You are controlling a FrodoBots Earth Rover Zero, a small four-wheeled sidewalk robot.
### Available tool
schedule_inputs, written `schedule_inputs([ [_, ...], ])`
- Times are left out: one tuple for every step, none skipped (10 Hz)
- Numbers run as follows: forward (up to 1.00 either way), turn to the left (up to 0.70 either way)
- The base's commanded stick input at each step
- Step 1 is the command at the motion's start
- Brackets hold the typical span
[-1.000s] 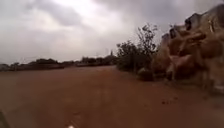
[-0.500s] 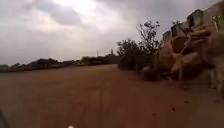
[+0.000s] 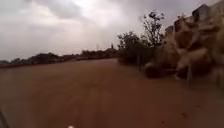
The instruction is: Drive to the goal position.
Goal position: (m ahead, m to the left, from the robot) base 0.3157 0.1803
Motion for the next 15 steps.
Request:
schedule_inputs([
  [0.5, 0.0],
  [0.5, 0.0],
  [0.5, 0.0],
  [0.5, 0.0],
  [0.5, 0.0],
  [0.5, 0.0],
  [0.5, 0.0],
  [0.5, 0.0],
  [0.5, 0.0],
  [0.5, 0.0],
  [0.5, 0.0],
  [0.5, 0.0],
  [0.5, 0.0],
  [0.5, 0.0],
  [0.5, 0.0],
])
